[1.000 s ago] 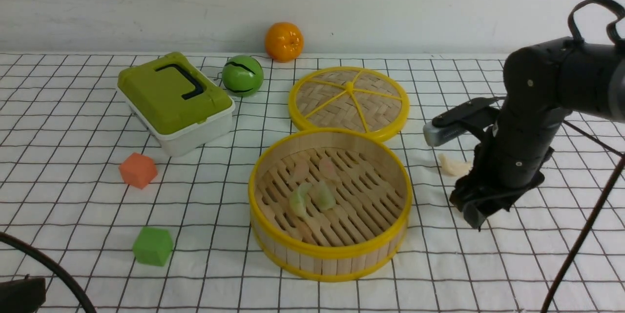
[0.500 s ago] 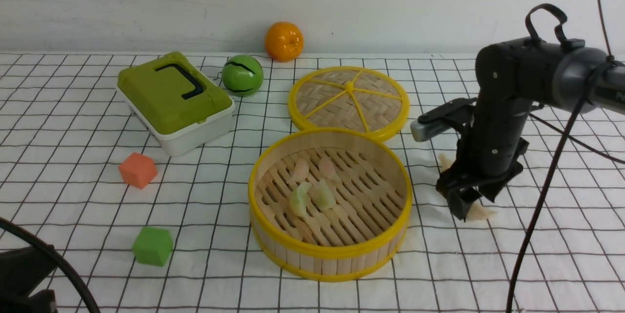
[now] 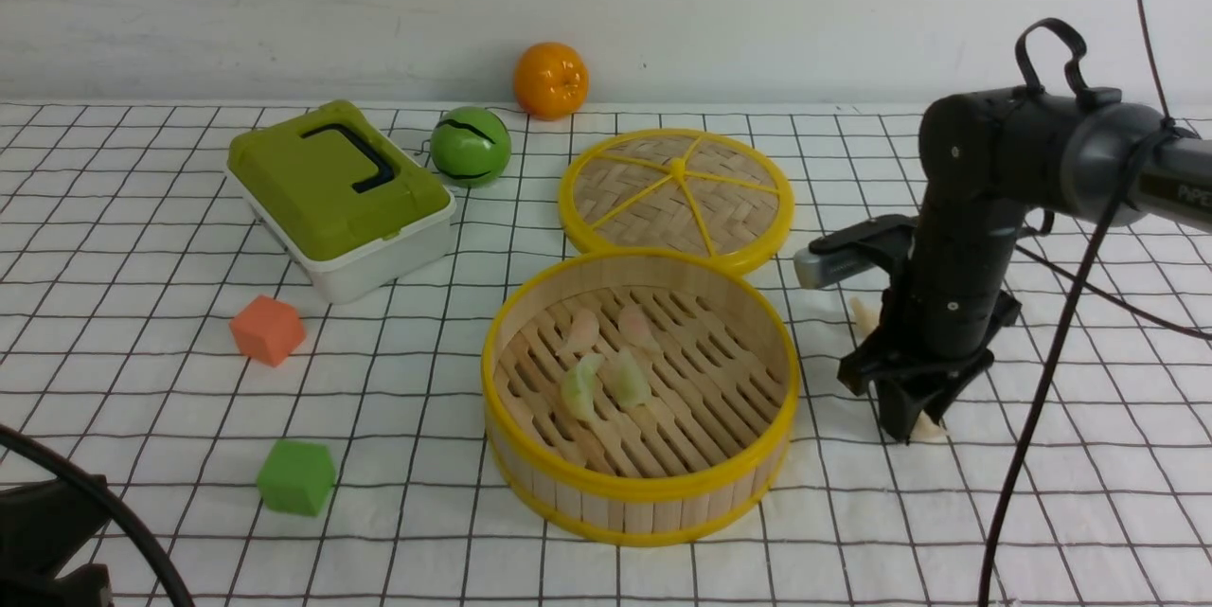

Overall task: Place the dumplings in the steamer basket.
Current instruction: Use the right arm to grab a dumpling, then use the right arm to put the dumpling into the steamer

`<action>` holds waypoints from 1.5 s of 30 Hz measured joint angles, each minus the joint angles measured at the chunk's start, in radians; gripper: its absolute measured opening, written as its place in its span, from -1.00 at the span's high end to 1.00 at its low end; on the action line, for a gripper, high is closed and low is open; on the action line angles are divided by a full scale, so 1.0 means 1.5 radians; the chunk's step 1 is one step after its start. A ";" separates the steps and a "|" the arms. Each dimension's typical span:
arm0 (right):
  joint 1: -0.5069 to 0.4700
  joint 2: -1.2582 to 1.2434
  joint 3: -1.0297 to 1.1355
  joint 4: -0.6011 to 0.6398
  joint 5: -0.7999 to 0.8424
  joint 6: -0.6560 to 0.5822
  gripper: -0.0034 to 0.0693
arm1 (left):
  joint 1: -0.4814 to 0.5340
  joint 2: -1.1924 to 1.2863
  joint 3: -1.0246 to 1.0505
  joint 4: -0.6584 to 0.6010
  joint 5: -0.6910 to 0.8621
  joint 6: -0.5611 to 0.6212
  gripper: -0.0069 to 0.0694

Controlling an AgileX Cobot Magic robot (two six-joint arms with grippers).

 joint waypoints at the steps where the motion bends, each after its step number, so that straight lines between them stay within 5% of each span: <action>1: 0.000 -0.001 0.000 0.004 0.006 0.003 0.24 | 0.000 0.000 0.000 0.000 0.000 0.000 0.85; 12: 0.000 -0.075 0.000 0.035 0.036 0.017 0.24 | 0.000 0.000 0.000 -0.001 0.001 -0.001 0.85; 30: 0.000 -0.192 0.000 0.199 0.032 -0.028 0.24 | 0.000 0.000 0.000 -0.002 0.001 -0.003 0.85; 45: 0.047 -0.174 -0.053 0.215 0.012 -0.005 0.24 | 0.000 0.000 0.000 -0.002 0.000 -0.004 0.84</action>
